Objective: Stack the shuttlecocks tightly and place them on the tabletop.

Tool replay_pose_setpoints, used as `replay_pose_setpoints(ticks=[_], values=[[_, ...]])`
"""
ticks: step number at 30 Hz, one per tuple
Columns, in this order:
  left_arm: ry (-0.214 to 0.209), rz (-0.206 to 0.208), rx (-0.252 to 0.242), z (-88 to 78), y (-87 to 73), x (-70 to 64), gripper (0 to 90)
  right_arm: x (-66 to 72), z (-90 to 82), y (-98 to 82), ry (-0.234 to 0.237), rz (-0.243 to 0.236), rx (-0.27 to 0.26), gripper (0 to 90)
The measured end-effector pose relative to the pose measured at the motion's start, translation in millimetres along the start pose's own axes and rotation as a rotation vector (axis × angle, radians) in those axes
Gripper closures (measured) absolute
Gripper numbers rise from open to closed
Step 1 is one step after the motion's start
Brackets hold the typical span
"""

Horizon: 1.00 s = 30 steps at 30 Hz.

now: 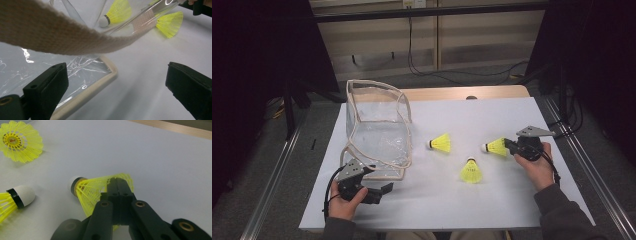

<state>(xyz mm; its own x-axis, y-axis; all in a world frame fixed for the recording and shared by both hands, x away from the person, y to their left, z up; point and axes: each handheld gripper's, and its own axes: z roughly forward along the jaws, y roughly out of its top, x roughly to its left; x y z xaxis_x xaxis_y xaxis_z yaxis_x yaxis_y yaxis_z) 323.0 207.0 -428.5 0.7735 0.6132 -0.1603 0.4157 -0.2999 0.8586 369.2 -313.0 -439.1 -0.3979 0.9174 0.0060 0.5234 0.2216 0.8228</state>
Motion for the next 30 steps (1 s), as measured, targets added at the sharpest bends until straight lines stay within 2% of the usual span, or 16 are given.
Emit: replay_pose_setpoints(ticks=[22,30], values=[[0.002,-0.002,-0.003,-0.1,0.2,-0.2,4.6,-2.7,-5.9,-5.9,0.007,0.010,-0.006,89.6],[-0.001,0.000,-0.002,0.3,0.2,-0.2,4.6,-4.6,-12.6,-5.9,0.005,0.032,-0.011,89.0]])
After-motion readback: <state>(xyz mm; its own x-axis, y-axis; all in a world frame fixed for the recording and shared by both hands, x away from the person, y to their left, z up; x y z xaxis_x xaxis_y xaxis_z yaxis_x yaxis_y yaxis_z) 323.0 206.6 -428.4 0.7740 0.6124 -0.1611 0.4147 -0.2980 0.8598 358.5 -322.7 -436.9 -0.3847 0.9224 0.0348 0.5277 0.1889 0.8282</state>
